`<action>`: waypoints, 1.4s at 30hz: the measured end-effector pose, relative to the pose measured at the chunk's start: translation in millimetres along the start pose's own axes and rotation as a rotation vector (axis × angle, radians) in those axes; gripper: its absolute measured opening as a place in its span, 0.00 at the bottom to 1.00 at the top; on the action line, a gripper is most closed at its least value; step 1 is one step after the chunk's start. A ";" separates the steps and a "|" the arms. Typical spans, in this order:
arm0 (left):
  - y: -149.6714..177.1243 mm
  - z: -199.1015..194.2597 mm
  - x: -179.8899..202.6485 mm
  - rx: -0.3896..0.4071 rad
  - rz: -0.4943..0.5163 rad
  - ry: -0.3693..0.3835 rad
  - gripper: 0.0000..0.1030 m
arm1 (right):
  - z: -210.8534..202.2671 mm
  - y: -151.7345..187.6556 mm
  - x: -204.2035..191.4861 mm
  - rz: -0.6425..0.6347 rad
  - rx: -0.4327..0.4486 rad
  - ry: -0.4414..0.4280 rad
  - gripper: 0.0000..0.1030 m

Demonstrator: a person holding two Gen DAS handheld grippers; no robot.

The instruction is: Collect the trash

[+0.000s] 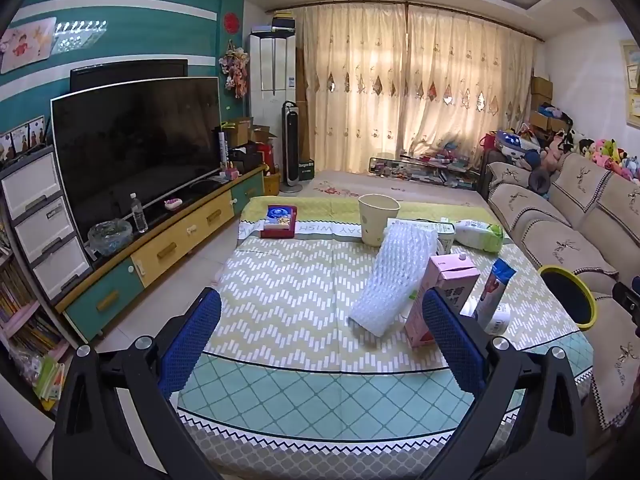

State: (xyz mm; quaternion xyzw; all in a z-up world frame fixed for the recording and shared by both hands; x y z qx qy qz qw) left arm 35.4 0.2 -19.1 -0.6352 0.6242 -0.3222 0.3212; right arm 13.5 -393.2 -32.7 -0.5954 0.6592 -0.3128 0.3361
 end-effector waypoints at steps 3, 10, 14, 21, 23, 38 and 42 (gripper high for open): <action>-0.7 0.7 2.4 0.001 0.017 -0.019 0.96 | 0.7 0.0 0.2 -0.001 -0.001 0.002 0.94; -1.9 -2.2 -3.1 0.009 -0.007 -0.009 0.96 | 2.6 0.2 0.6 0.001 -0.002 0.001 0.94; -3.1 -3.6 -4.9 0.010 -0.011 -0.005 0.96 | 2.8 0.3 0.1 0.002 -0.003 0.000 0.94; -2.7 -1.5 -3.9 0.005 -0.005 -0.005 0.96 | 3.9 0.3 0.4 0.004 -0.007 -0.002 0.94; -2.7 -1.5 -3.6 0.003 -0.003 -0.004 0.96 | 7.0 4.4 1.3 0.006 -0.008 -0.004 0.94; 0.9 6.0 1.1 -0.018 0.003 0.004 0.96 | 16.0 8.1 -0.9 0.006 -0.013 -0.007 0.94; 1.1 7.3 2.3 -0.021 0.008 0.005 0.96 | 19.0 7.2 -2.2 0.009 -0.020 -0.008 0.94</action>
Point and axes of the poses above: each gripper's, at about its wrist camera, not at the fingertips, and z roughly the way its jaws point, x to its right, y to its underside, the point moved 4 cm from there along z, roughly the way its jaws point, and after that the axes turned 7 degrees about -x, right-handed, at the moved point
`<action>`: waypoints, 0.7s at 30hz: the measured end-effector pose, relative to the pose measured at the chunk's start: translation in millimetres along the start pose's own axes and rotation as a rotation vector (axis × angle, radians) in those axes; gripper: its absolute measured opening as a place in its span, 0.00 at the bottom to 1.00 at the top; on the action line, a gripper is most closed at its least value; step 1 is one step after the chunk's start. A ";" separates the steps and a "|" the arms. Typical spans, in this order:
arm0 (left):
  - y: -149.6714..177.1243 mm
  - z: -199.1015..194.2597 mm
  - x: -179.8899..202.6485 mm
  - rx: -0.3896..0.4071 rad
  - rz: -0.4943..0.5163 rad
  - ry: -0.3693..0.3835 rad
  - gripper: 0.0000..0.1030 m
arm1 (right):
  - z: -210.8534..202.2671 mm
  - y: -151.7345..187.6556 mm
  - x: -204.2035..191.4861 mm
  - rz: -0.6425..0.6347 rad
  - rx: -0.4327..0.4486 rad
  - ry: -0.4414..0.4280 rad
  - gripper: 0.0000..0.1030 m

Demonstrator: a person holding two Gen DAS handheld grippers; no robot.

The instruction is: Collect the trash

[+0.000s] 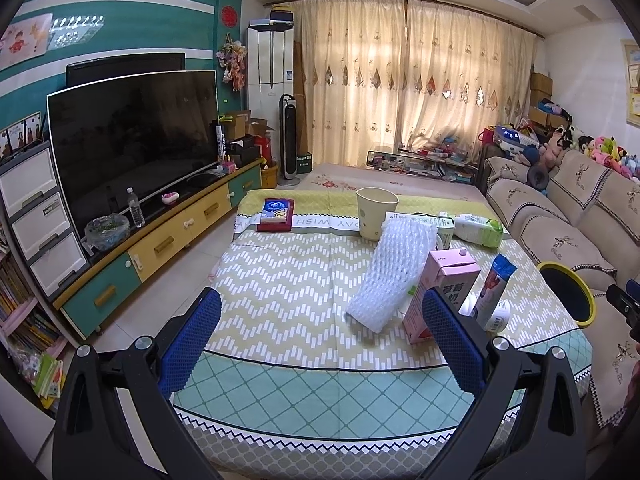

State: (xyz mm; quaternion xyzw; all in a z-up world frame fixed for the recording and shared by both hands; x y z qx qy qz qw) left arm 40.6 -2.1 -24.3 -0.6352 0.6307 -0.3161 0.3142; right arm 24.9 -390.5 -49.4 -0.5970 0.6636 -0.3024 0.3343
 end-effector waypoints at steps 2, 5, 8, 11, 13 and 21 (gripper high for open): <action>-0.1 -0.5 -0.3 -0.001 0.000 0.000 0.96 | 1.1 1.4 -0.9 0.001 -0.001 -0.002 0.94; -0.2 0.2 -0.9 -0.004 -0.002 0.000 0.96 | 1.7 0.9 -1.0 0.000 -0.003 0.000 0.94; -0.3 0.7 -1.1 -0.004 -0.001 0.000 0.96 | 1.7 0.6 -0.8 0.001 -0.005 -0.001 0.94; -1.0 1.2 -1.6 -0.006 0.000 0.001 0.96 | 2.2 1.1 -0.9 0.003 -0.006 0.000 0.94; -1.6 1.5 -1.1 -0.009 0.003 0.002 0.96 | 2.8 1.2 -1.1 0.003 -0.008 0.000 0.94; -2.0 2.6 -0.5 -0.011 0.004 0.001 0.96 | 3.6 -0.8 3.2 0.012 -0.012 -0.001 0.94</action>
Point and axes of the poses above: each gripper's, at about its wrist camera, not at the fingertips, and z roughly the way its jaws point, x to its right, y to its underside, the point moved 4 cm from there along z, roughly the way its jaws point, and after that the axes turned 7 degrees about -x, right-handed, at the moved point
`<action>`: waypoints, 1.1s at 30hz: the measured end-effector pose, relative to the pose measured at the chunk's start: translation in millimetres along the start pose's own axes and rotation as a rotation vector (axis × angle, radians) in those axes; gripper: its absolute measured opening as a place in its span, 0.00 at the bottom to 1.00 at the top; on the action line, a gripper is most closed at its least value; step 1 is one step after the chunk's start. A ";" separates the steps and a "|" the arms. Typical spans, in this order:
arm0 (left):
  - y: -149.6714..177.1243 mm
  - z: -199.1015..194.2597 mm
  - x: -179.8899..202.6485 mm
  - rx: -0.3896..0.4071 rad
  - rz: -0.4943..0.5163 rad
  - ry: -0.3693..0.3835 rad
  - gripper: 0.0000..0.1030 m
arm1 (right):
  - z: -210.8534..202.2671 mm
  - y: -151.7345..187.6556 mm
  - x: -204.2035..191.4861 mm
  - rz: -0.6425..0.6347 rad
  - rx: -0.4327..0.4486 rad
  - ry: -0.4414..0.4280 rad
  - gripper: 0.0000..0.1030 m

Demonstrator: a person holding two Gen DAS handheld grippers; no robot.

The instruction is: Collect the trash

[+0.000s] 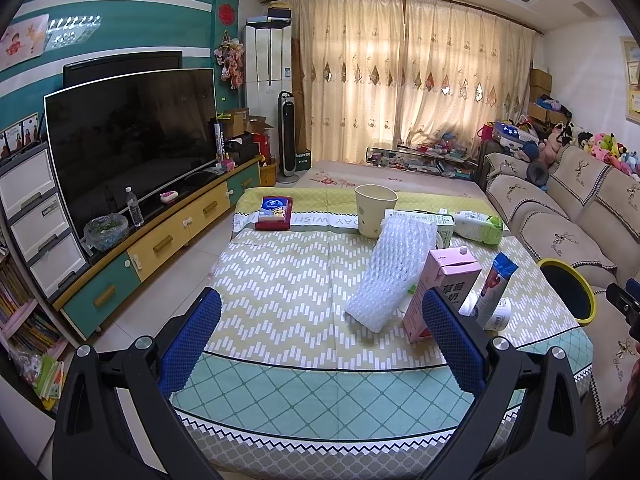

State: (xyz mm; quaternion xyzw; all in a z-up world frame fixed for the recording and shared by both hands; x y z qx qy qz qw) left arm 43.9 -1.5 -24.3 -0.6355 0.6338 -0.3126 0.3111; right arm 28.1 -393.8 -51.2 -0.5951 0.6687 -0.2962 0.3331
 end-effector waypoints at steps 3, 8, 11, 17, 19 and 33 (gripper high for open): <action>-0.4 0.4 0.2 -0.001 0.001 0.000 0.96 | 0.3 -0.6 0.9 0.000 -0.004 -0.003 0.94; -0.5 1.2 -0.1 -0.004 0.001 0.001 0.96 | 0.8 -1.0 0.7 -0.001 -0.007 -0.004 0.94; -0.6 2.5 0.4 -0.007 0.003 0.000 0.96 | 1.7 -0.8 0.3 -0.002 -0.010 -0.003 0.94; -0.6 2.5 0.5 -0.007 0.002 0.000 0.96 | 2.5 -0.8 0.7 -0.002 -0.013 -0.004 0.94; -0.3 4.0 -0.1 -0.008 0.002 -0.003 0.96 | 2.7 -0.8 0.7 -0.001 -0.013 -0.004 0.94; 2.5 12.4 -0.9 -0.024 -0.001 -0.005 0.96 | 11.4 1.1 -2.6 -0.003 -0.030 -0.007 0.94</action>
Point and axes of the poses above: each gripper's, at about its wrist camera, not at the fingertips, and z roughly the way its jaws point, x to its right, y to its underside, the point moved 4 cm from there along z, roughly the way its jaws point, and after that the axes turned 7 degrees about -x, right-handed, at the moved point
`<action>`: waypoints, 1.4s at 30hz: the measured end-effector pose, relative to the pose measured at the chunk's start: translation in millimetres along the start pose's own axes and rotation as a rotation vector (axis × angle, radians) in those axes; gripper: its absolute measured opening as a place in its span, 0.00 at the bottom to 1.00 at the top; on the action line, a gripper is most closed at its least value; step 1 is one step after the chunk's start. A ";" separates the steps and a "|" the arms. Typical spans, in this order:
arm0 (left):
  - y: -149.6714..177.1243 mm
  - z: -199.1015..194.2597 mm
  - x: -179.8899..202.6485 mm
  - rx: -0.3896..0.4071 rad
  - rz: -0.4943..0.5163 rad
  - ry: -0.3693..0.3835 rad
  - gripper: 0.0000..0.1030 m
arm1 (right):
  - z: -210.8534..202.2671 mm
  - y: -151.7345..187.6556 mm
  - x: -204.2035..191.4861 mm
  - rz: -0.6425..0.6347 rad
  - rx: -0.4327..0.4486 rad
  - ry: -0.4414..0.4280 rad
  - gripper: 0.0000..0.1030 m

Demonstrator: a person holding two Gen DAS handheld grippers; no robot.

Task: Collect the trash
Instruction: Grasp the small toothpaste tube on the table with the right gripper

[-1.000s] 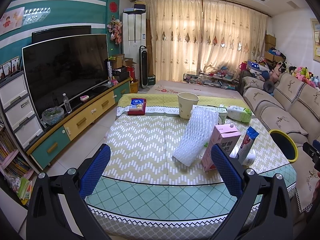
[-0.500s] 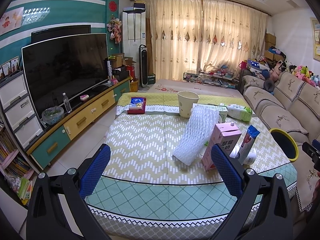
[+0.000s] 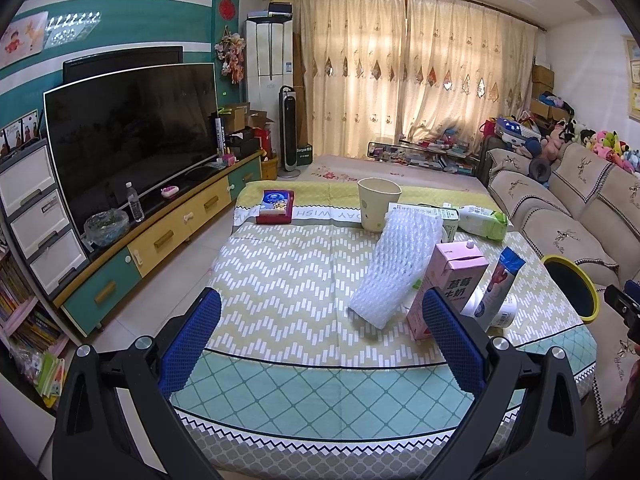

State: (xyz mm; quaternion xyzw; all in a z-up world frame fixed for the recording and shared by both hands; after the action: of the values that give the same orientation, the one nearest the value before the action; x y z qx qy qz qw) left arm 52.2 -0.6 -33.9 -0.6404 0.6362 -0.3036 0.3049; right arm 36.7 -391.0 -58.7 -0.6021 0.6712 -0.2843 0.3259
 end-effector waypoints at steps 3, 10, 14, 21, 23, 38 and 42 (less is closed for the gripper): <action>-1.1 0.8 -0.7 -0.002 -0.003 -0.003 0.96 | 3.4 0.4 -2.6 -0.008 -0.010 -0.011 0.94; -1.1 6.3 -2.6 -0.008 -0.006 0.003 0.96 | 12.1 -1.1 -27.0 -0.066 -0.009 -0.085 0.94; -0.4 10.4 -2.8 -0.011 -0.005 0.007 0.96 | 22.4 -3.7 -47.5 -0.097 -0.032 -0.146 0.94; 2.1 22.4 -4.3 -0.034 -0.010 0.026 0.96 | 58.2 -9.5 -87.8 -0.170 -0.102 -0.226 0.66; 2.7 25.2 -5.0 -0.035 -0.009 0.024 0.96 | 66.9 -10.4 -99.0 -0.192 -0.119 -0.251 0.61; 4.6 52.9 -9.7 -0.080 -0.019 0.039 0.96 | 103.5 -17.1 -116.4 -0.155 -0.196 -0.331 0.14; 4.6 59.7 -5.7 -0.090 -0.016 0.056 0.96 | 85.6 -26.0 -108.5 -0.144 -0.156 -0.335 0.14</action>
State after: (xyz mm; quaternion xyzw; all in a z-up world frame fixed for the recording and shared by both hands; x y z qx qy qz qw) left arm 95.6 5.3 -75.1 -0.6496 0.6524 -0.2950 0.2556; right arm 126.4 -285.3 -81.8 -0.7107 0.5829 -0.1498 0.3642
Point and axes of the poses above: each gripper's, at about its wrist camera, not at the fingertips, and z roughly the way its jaws point, x to its right, y to its underside, the point moved 4 cm from there along z, roughly the way its jaws point, and after that the axes turned 7 degrees about -x, right-handed, at the moved point
